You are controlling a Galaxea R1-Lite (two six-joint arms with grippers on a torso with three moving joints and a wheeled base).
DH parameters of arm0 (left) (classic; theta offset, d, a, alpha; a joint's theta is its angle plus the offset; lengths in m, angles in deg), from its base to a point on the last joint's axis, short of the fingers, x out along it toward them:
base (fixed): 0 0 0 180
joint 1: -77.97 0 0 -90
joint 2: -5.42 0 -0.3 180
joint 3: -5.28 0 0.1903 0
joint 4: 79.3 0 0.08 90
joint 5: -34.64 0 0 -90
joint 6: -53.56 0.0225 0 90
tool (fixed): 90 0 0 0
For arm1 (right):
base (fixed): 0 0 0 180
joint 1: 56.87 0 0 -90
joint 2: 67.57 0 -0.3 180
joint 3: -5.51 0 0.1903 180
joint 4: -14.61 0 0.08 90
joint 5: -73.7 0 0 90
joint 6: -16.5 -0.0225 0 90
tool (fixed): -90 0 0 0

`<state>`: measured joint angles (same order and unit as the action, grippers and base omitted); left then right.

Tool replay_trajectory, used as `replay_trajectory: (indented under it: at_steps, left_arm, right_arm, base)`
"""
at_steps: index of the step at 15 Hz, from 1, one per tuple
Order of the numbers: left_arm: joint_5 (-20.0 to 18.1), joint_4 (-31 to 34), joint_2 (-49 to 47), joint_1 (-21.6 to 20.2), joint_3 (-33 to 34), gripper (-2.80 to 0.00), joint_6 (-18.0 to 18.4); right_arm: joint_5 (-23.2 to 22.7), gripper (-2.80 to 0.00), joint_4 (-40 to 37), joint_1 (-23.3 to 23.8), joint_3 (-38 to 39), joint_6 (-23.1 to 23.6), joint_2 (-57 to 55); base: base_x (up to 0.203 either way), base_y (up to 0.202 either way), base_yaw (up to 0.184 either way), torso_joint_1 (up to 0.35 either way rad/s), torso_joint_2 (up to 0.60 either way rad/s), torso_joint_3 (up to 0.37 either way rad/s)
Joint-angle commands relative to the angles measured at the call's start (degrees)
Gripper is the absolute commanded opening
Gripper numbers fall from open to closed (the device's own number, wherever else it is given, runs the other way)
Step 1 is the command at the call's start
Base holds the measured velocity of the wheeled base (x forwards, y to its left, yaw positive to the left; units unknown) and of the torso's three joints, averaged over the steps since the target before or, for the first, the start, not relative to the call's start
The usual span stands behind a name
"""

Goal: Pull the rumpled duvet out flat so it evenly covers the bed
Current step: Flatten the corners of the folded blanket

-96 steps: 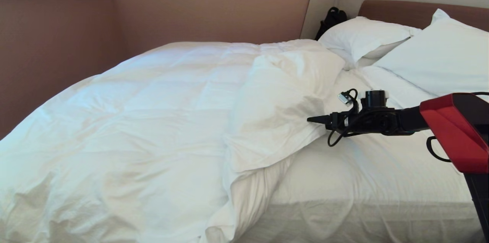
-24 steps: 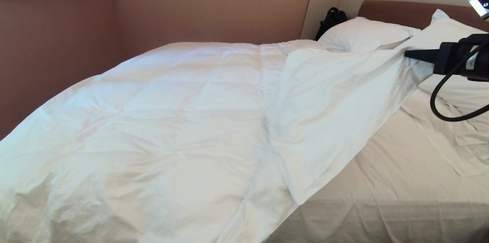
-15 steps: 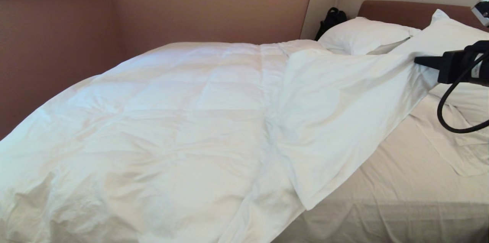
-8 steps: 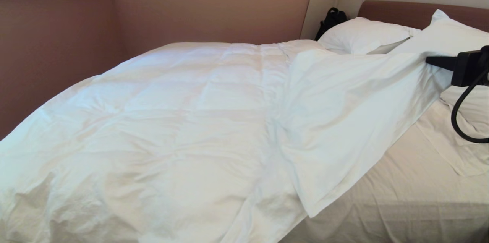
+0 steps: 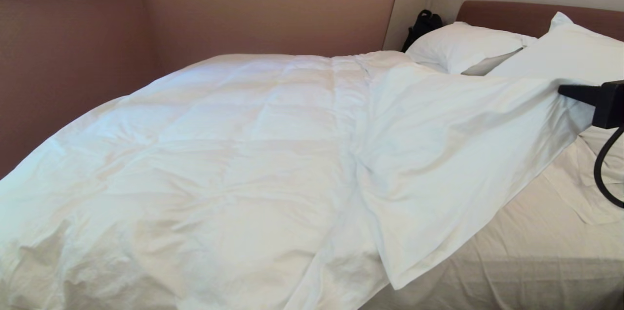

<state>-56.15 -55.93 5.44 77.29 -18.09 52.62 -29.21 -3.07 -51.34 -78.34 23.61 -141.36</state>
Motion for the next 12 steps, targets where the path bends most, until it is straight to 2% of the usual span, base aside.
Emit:
replay_trajectory:
  at_steps: [1,7,12]
  left_arm:
    - [0.0,0.0,0.0,0.0,0.0,-2.80,0.0]
    - [0.0,0.0,0.0,0.0,0.0,-2.80,0.0]
    - [0.0,0.0,0.0,0.0,0.0,-2.80,0.0]
  right_arm:
    - [0.5,-2.80,0.1,0.0,2.1,0.1,2.1]
    - [0.6,-2.80,0.1,-0.1,8.2,0.5,8.0]
    - [0.7,-2.80,0.0,-0.1,14.0,2.6,14.1]
  base:
    - [0.000,0.000,0.000,0.000,0.00,0.000]
    - [0.000,0.000,0.000,0.000,0.00,0.000]
    - [0.000,0.000,0.000,0.000,0.00,0.000]
